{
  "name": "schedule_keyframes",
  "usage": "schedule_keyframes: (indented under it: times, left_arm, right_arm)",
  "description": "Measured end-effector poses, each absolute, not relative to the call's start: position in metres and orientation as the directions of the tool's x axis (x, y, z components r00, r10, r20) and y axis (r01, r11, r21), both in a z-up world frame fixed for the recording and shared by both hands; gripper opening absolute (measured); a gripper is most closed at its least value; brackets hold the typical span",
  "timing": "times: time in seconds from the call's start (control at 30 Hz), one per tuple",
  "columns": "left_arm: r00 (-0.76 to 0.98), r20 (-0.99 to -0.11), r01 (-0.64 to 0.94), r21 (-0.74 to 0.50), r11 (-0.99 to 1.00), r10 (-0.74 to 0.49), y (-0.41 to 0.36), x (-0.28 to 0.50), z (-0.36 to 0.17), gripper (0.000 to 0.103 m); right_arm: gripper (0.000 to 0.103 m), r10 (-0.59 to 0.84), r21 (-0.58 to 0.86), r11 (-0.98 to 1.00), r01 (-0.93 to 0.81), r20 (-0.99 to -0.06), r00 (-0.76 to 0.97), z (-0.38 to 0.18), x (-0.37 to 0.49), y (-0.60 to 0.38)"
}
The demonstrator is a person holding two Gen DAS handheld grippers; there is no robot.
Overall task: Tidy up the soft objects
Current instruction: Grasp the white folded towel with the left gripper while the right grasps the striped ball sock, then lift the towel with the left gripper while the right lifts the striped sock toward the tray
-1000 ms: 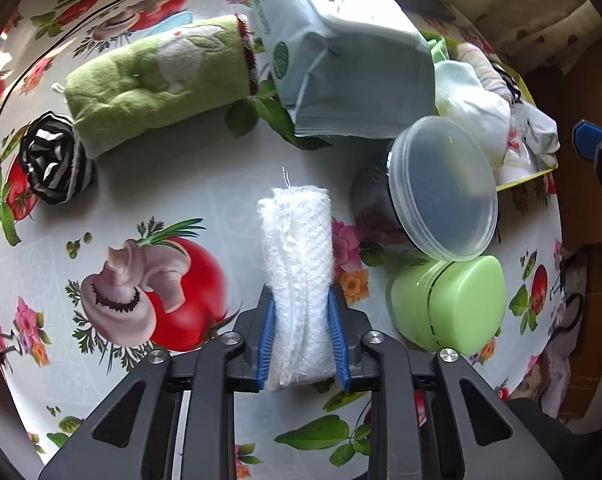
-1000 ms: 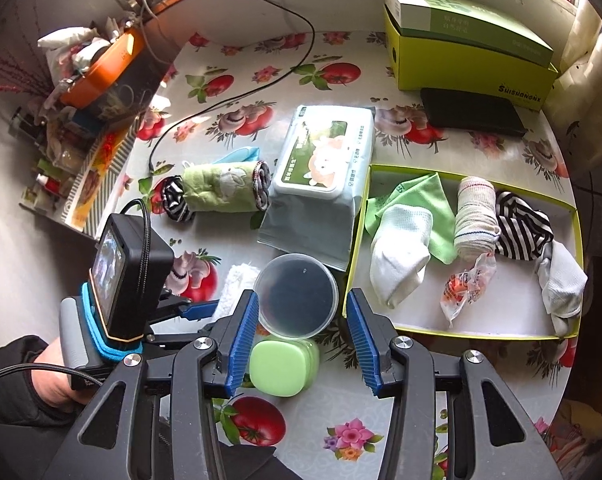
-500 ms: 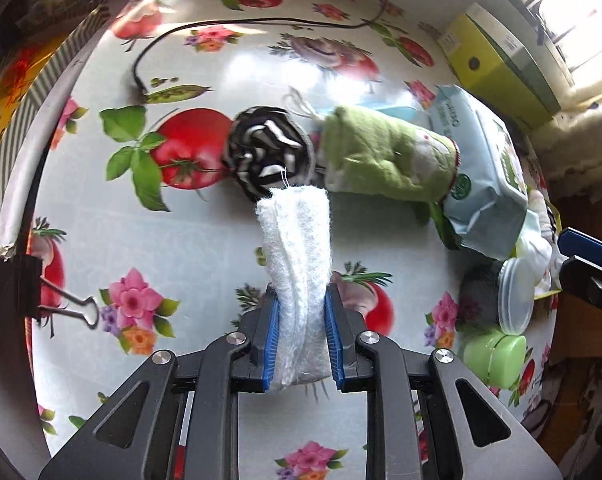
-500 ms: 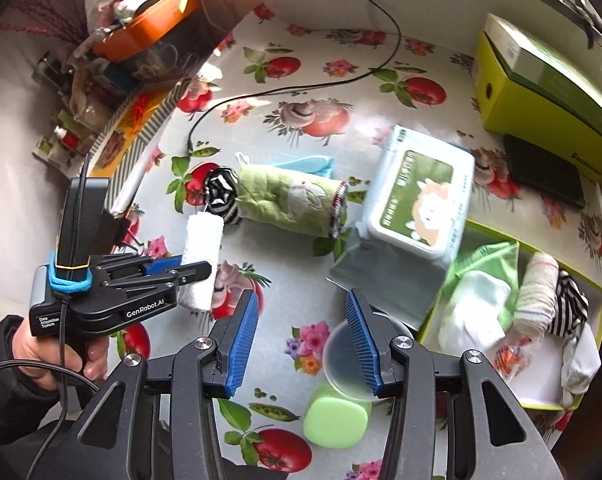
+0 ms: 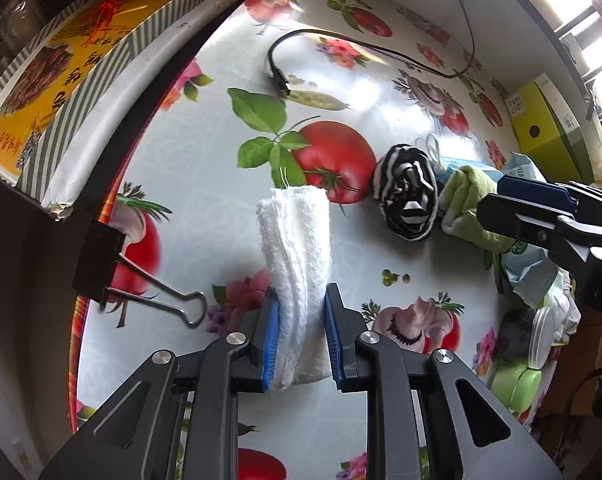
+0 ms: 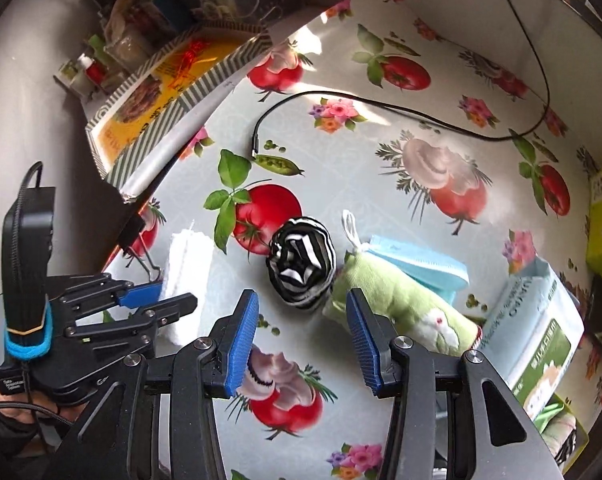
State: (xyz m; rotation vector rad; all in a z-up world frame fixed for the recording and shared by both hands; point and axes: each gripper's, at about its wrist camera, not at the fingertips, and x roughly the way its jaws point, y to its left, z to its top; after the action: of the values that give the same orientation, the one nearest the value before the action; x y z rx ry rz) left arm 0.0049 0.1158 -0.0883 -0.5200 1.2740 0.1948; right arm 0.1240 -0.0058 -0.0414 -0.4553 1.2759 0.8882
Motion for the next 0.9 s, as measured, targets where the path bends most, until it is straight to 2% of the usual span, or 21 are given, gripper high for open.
schedule_keyframes:
  times: [0.5,0.53,0.57,0.9]
  left_arm:
    - [0.291,-0.946,-0.471,-0.272,0.839,-0.143,0.137,-0.012,-0.097,0.022]
    - [0.292,-0.945,-0.467,-0.272,0.841,-0.143,0.136,-0.011,-0.096,0.022]
    - [0.294,-0.945,-0.464,-0.272,0.843,-0.143,0.136,-0.011,-0.095,0.022]
    - [0.316,-0.940,-0.438,-0.263,0.860,-0.127,0.129,0.004,-0.079,0.022]
  right_arm:
    - [0.045,0.141,0.062,0.510,-0.858,-0.990,0.012,-0.108,0.134,0.055]
    - [0.036,0.133,0.050,0.507,-0.861,-0.991,0.021,-0.107,0.133,0.055]
    - [0.020,0.138,0.051,0.502,-0.863,-0.990,0.022,-0.105,0.132,0.055]
    - [0.017,0.287,0.135,0.567,-0.813,-0.957,0.042,-0.050,0.131,0.005]
